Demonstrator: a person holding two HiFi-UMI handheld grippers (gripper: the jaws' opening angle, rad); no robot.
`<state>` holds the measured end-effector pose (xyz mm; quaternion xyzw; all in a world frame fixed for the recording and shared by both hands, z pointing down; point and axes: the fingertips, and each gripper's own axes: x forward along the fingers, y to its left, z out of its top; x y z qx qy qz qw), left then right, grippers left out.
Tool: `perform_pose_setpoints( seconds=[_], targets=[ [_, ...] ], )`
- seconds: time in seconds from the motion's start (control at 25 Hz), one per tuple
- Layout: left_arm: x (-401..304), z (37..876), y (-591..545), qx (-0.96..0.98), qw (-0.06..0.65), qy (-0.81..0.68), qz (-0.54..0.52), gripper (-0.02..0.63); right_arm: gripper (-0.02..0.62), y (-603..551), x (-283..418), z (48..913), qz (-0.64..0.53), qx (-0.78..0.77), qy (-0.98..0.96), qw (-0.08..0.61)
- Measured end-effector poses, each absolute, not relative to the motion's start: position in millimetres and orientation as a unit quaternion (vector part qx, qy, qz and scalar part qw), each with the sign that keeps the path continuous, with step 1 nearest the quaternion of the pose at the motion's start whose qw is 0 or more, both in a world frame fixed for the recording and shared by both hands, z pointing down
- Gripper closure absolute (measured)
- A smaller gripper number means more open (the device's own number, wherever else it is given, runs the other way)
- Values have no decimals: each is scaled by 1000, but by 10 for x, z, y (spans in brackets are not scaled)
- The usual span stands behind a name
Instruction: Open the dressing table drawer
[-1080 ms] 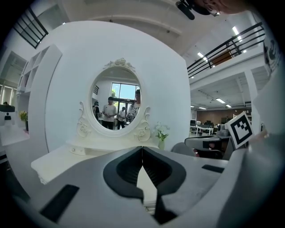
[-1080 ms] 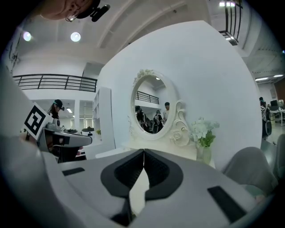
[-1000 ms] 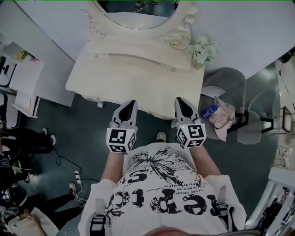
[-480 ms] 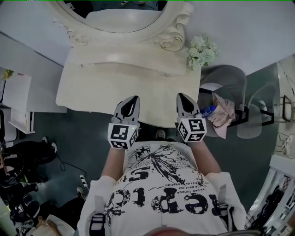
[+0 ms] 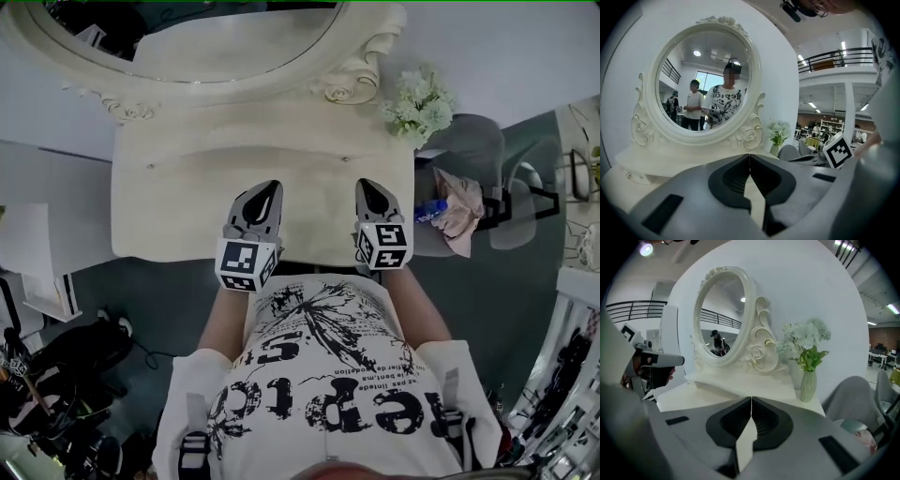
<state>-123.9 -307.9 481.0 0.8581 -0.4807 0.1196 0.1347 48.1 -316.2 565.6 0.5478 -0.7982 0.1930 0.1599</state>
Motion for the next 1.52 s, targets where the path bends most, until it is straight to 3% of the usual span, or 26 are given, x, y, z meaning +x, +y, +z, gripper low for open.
perform_pose_setpoints(
  seconds=[0.28,0.36,0.4,1.52],
  targets=[
    [-1543,5035,-3236,861,156,-467,127,588,567,-3388,331,6277,240,559,-764,215],
    [-1587,5079,-3262,862,159,-464,129,588,475,-3461,309,6422,252,559,-756,227],
    [-1603,5100,-3271,862,161,-463,130,587,465,-3498,299,6475,255,560,-754,232],
    [-1630,5170,-3255,871,166,-439,142,588,486,-3549,270,6660,283,584,-715,260]
  ],
)
